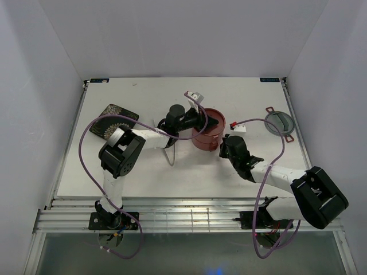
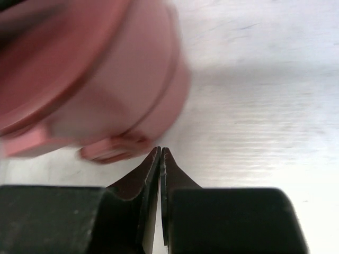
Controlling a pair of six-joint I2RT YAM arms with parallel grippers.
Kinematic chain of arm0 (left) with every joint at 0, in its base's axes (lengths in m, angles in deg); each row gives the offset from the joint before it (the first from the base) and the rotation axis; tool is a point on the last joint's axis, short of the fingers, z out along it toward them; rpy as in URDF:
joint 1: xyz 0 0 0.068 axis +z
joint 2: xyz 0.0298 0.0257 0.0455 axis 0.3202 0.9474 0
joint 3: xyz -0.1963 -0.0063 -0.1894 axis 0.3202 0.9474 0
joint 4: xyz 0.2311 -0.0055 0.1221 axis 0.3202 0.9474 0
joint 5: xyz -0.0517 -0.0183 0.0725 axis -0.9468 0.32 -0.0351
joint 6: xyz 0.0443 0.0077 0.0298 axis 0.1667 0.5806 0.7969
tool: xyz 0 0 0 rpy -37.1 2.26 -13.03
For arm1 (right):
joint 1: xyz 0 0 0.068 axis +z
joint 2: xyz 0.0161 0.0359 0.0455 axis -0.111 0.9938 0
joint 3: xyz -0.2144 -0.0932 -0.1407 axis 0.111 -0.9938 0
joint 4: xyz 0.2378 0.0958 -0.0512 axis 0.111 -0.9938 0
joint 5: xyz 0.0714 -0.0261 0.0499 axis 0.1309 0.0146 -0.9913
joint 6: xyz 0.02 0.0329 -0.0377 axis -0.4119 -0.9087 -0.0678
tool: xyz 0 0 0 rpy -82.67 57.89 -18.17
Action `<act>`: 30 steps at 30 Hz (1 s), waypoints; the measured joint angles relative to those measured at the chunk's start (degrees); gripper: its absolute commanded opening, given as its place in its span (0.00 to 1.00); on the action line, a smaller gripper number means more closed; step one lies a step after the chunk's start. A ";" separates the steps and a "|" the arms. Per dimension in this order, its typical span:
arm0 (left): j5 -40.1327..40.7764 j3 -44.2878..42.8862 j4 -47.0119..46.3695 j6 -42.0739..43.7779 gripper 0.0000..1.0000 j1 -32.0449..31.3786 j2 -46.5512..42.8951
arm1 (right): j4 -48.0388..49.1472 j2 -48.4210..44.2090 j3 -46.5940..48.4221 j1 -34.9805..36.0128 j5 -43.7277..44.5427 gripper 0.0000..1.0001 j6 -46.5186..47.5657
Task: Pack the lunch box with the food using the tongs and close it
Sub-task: Close the fastener on the packing box.
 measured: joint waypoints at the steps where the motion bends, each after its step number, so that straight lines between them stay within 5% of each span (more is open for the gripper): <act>1: 0.02 0.00 0.02 -0.13 0.00 -0.09 -0.04 | 0.44 -0.28 -0.37 -1.03 -0.09 0.08 0.02; 6: 0.04 -0.44 1.14 -0.74 0.00 -0.37 -0.11 | 0.66 -0.90 -0.70 -7.02 -2.82 0.08 -0.26; 16: 0.57 -6.10 13.64 0.76 0.00 0.26 -0.15 | -4.22 -10.84 -5.53 -6.99 -15.61 0.08 -5.92; 30: 2.16 -7.87 24.11 3.63 0.00 13.66 -3.52 | 1.05 3.19 -2.80 -7.02 -22.27 0.08 -9.05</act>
